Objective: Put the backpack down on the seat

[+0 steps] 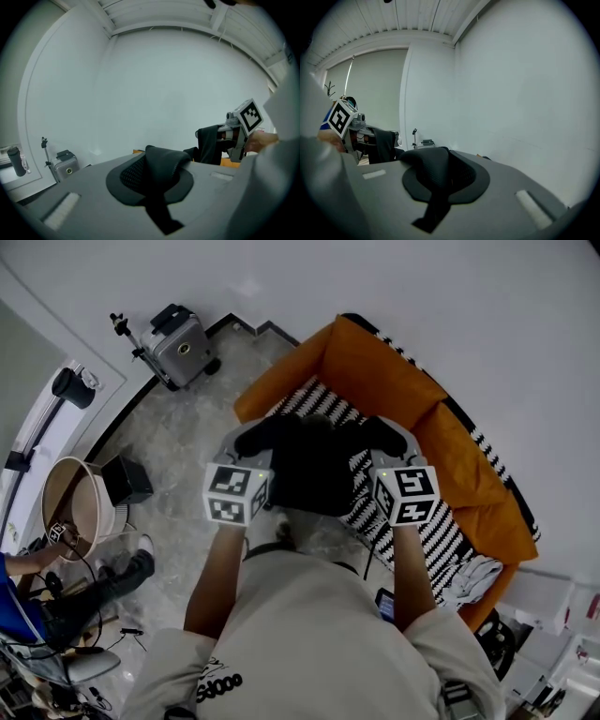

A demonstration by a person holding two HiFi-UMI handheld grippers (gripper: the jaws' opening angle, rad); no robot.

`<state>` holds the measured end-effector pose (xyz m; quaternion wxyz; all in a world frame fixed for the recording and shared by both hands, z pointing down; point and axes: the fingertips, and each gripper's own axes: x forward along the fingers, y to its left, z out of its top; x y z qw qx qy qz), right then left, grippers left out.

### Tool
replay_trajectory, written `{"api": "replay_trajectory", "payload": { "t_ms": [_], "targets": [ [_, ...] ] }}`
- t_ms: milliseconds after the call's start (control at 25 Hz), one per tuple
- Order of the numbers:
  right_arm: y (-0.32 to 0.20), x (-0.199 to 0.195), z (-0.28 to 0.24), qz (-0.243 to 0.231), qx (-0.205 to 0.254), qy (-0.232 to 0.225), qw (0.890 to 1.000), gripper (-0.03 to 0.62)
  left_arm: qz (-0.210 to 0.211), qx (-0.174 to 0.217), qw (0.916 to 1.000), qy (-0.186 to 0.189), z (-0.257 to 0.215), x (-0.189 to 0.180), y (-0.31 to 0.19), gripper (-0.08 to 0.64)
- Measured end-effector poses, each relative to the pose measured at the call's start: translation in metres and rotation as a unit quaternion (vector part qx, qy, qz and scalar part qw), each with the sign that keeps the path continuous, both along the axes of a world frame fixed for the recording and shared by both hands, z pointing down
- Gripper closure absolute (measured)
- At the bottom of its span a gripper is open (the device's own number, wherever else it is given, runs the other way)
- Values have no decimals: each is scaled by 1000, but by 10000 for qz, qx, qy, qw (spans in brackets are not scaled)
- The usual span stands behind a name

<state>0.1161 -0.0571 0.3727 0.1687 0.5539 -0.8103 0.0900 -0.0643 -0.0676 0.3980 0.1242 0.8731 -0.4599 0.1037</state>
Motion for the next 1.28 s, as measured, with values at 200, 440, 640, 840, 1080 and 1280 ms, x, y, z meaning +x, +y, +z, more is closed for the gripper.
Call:
{"api": "replay_trajectory", "payload": {
  "t_ms": [200, 440, 640, 840, 1080, 1280],
  "targets": [
    [-19, -1, 6, 111, -50, 51, 9999, 578, 99, -60, 9999, 25, 6, -1, -22, 540],
    [-39, 1, 8, 232, 42, -42, 9997, 578, 328, -91, 9994, 14, 9, 1, -43, 540],
    [-57, 2, 13, 332, 2, -77, 9994, 578, 393, -159, 9991, -60, 13, 2, -63, 540],
    [-80, 8, 20, 400, -54, -211, 9990, 578, 333, -283, 9990, 80, 18, 7, -89, 540],
    [-109, 17, 21, 293, -60, -291, 9991, 578, 241, -389, 9989, 135, 22, 18, -117, 540],
    [-145, 27, 23, 172, -77, -296, 9994, 578, 282, -449, 9986, 17, 27, 29, -147, 540]
  ]
}}
